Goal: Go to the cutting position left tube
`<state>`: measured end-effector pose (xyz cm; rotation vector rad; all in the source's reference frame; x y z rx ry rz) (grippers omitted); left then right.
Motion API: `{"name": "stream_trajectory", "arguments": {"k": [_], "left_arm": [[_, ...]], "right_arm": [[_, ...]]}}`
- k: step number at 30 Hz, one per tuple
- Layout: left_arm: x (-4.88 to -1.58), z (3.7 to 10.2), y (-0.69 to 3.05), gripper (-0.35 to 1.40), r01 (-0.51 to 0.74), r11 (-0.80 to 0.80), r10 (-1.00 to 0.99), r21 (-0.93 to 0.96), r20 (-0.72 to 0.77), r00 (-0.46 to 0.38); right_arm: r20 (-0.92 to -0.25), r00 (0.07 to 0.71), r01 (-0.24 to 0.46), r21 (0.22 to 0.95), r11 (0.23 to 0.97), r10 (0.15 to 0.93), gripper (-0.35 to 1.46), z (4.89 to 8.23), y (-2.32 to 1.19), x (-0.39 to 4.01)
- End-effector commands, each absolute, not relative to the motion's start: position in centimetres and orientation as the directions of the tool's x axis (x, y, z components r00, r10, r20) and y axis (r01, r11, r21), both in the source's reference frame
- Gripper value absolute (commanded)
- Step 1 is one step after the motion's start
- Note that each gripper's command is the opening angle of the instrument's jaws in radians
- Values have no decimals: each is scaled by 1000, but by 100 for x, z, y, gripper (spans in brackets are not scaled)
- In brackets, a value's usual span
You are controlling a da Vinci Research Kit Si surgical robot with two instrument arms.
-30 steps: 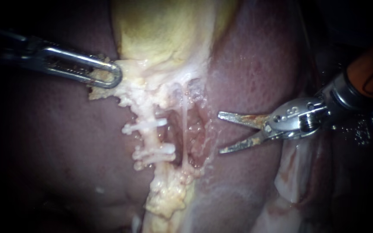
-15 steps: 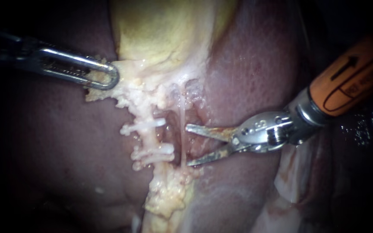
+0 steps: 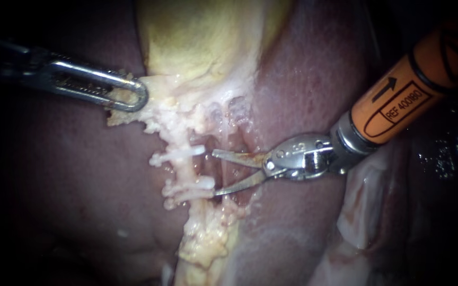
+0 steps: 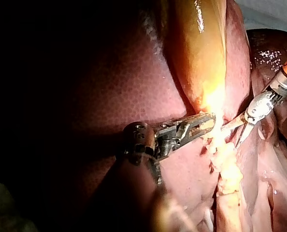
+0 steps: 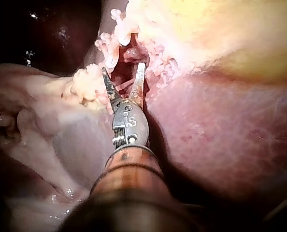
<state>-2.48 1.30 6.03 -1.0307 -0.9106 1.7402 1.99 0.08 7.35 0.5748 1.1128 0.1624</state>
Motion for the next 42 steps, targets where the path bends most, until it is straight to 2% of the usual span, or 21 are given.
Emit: {"name": "stream_trajectory", "arguments": {"k": [1, 7, 11, 25, 34, 42], "left_arm": [[-248, 603, 130, -35, -320, -333, 931, -887, -257, -258], [-247, 604, 131, -35, -319, -334, 931, -887, -257, -258], [-246, 607, 132, -35, -318, -334, 931, -887, -257, -259], [-247, 609, 134, -35, -319, -334, 931, -887, -257, -258], [-249, 610, 134, -35, -320, -334, 931, -887, -258, -258], [-248, 611, 134, -35, -319, -334, 931, -887, -258, -258]], "right_arm": [[-807, 435, 175, 511, 842, 399, 143, 735, 7, 201], [-827, 380, 252, 524, 814, 415, 141, 728, 4, 225], [-822, 370, 279, 543, 792, 433, 136, 722, 1, 245], [-780, 342, 224, 609, 761, 524, 135, 718, -1, 303], [-743, 330, 186, 657, 731, 583, 138, 710, -5, 322], [-734, 306, 201, 672, 713, 606, 143, 680, -14, 322]]}}
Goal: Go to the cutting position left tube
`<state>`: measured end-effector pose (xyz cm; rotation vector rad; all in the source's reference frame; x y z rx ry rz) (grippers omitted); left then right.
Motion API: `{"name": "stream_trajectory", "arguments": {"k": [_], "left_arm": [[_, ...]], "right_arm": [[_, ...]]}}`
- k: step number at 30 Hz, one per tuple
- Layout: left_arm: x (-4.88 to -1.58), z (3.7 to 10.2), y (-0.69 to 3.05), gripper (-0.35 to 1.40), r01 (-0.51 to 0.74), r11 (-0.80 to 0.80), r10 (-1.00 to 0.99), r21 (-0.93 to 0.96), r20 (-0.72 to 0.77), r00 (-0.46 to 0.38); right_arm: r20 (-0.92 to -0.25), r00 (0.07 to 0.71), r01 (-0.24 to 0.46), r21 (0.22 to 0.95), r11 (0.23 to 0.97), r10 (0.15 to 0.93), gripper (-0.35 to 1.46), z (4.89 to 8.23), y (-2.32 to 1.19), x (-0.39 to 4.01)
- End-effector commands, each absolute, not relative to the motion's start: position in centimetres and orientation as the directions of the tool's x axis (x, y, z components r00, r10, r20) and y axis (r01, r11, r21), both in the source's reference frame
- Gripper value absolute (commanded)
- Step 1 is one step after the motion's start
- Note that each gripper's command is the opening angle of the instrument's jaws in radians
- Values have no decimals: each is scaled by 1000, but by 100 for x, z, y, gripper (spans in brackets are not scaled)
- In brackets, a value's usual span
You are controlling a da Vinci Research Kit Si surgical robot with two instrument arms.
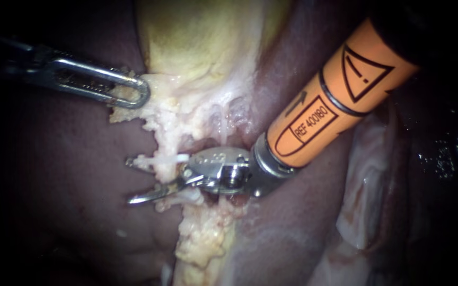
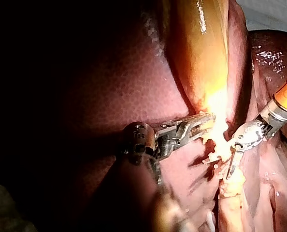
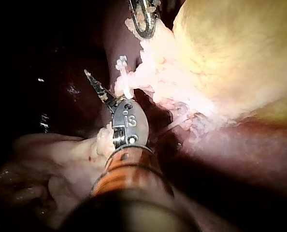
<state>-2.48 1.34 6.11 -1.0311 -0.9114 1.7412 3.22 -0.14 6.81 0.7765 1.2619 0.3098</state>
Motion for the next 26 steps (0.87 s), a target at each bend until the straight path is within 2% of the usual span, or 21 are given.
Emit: {"name": "stream_trajectory", "arguments": {"k": [1, 6, 10, 22, 26], "left_arm": [[-247, 611, 135, -35, -319, -334, 931, -887, -258, -258], [-246, 614, 136, -35, -318, -334, 931, -887, -258, -259], [-246, 615, 136, -35, -319, -335, 931, -887, -259, -259], [-246, 616, 136, -35, -319, -335, 931, -886, -259, -259], [-247, 618, 136, -35, -318, -336, 930, -886, -259, -259]], "right_arm": [[-730, 299, 205, 678, 706, 614, 143, 674, -14, 321], [-716, 289, 215, 695, 686, 636, 143, 640, -8, 317], [-699, 285, 213, 713, 668, 656, 143, 626, -1, 313], [-696, 282, 211, 717, 664, 661, 143, 631, 0, 312], [-667, 291, 198, 743, 639, 685, 143, 639, -1, 311]]}}
